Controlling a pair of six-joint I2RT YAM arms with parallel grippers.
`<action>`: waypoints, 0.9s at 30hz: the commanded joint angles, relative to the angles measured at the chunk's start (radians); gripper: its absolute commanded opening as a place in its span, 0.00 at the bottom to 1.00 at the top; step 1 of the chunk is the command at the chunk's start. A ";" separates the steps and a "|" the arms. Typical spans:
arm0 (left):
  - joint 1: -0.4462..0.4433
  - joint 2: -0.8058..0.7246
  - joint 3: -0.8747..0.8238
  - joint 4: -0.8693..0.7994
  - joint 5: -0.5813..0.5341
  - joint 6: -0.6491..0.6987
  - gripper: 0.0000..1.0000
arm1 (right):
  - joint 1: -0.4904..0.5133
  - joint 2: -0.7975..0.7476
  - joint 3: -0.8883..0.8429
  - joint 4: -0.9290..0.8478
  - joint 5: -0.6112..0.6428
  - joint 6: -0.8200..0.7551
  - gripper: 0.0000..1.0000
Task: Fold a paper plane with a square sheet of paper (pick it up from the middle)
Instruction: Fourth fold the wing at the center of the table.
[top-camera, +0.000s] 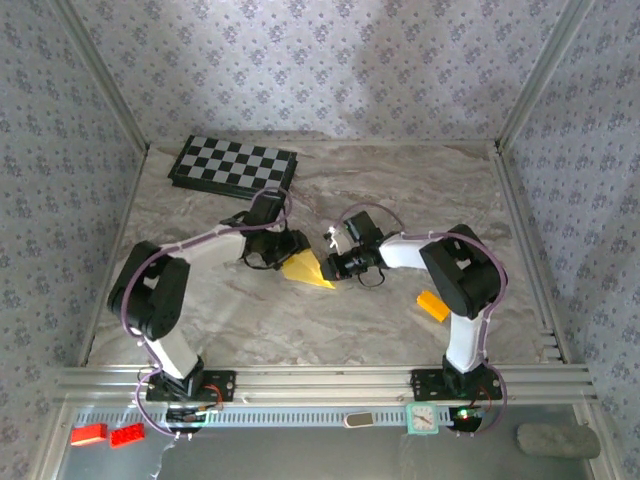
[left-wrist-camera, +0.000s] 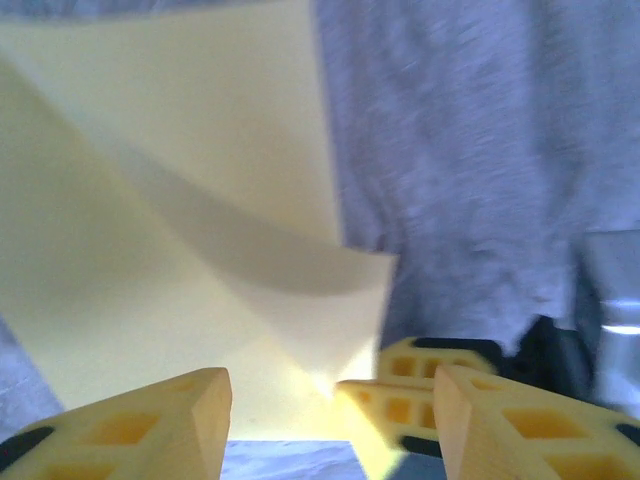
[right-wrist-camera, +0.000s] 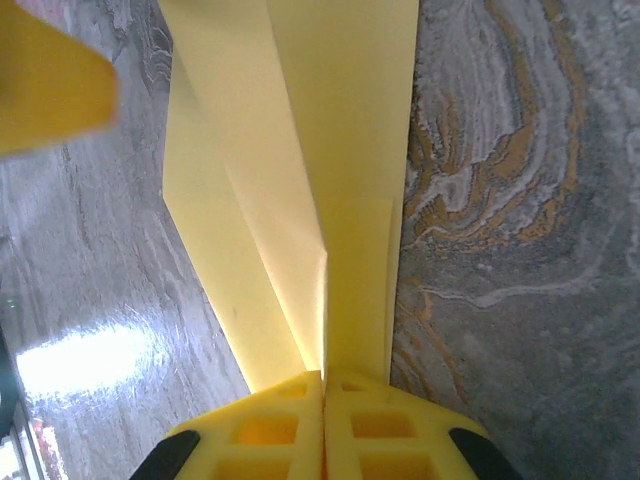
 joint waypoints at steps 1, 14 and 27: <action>0.026 -0.045 -0.076 0.183 0.091 0.016 0.52 | -0.014 0.039 0.006 -0.086 0.020 0.019 0.09; 0.012 0.049 -0.168 0.442 0.245 -0.051 0.30 | -0.022 0.048 0.006 -0.083 0.010 0.040 0.09; -0.010 0.135 -0.133 0.428 0.230 -0.058 0.27 | -0.023 0.049 0.005 -0.085 0.010 0.042 0.10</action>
